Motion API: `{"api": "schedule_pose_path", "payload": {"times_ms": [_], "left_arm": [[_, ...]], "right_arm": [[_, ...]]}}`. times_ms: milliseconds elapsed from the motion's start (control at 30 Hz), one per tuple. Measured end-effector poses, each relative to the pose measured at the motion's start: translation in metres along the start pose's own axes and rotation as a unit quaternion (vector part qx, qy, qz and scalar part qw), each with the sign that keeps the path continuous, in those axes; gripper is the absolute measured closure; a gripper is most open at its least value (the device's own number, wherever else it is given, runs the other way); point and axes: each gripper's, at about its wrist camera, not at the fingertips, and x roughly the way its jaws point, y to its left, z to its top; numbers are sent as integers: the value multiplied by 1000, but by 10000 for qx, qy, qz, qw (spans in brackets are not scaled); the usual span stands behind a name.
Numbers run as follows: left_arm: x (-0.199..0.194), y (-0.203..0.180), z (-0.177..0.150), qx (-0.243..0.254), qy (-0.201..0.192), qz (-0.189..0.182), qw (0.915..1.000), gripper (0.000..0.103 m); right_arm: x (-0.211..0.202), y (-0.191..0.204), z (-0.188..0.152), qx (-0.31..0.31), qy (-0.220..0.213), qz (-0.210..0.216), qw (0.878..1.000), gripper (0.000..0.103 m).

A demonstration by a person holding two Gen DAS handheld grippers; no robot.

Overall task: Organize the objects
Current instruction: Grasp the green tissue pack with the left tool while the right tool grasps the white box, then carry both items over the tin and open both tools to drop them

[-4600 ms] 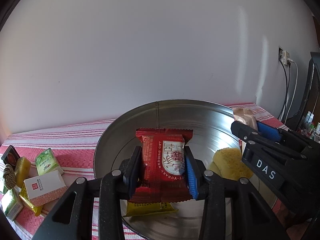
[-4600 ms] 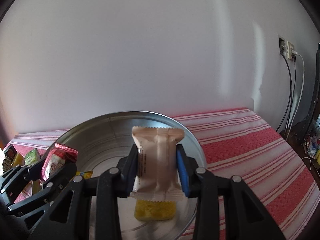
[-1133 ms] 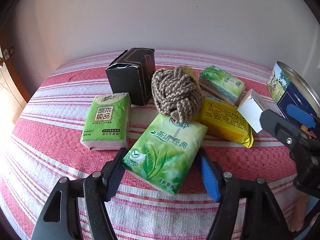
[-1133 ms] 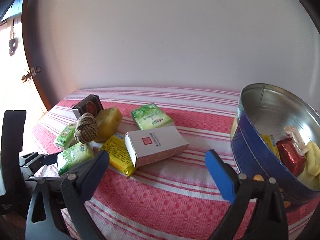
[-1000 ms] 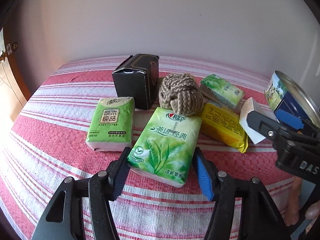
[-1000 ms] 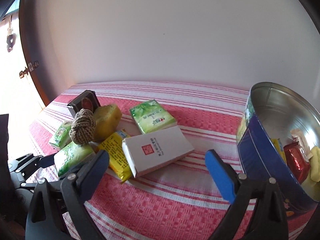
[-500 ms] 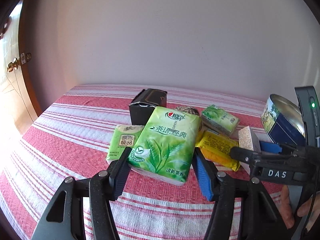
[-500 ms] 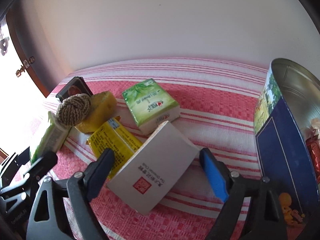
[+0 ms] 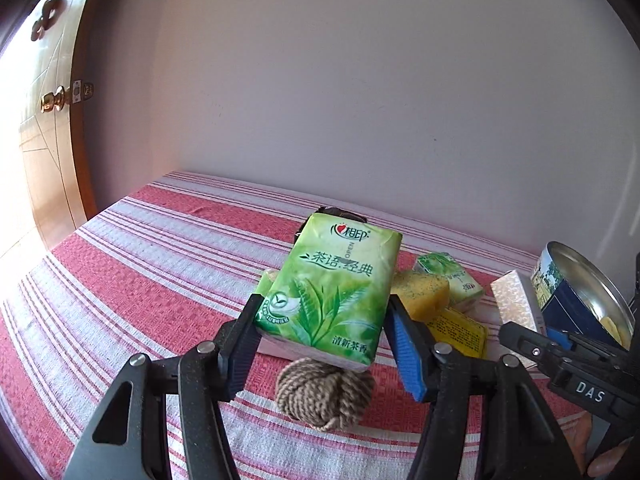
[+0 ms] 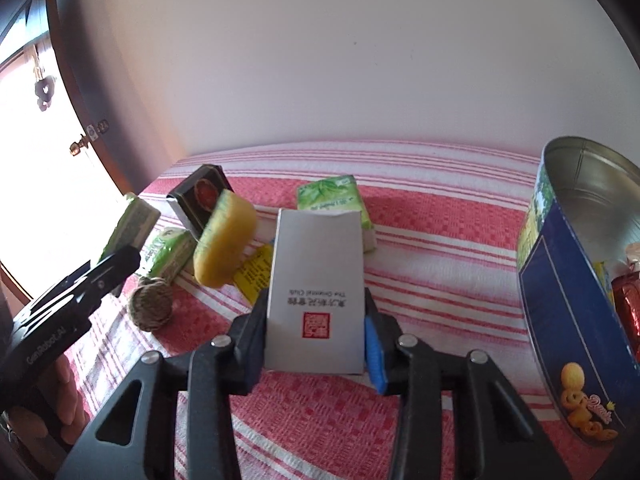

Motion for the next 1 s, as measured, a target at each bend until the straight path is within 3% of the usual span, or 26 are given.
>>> {"api": "schedule_pose_path", "payload": {"times_ms": [167,467,1000], "left_arm": [[-6,-5,1,-97,-258,88,9996,41],[-15,-45,-8,214,-410,68,9989,41],[-17,-143,-16,591,-422,-267,9970,41]], "right_arm": [[-27,3,0,-181,-669,-171,9974,62],[-68,-4,-8,-282,-1331,-619,9888,62],[-116,-58,-17,5,-1685,-944,9812,62]]}}
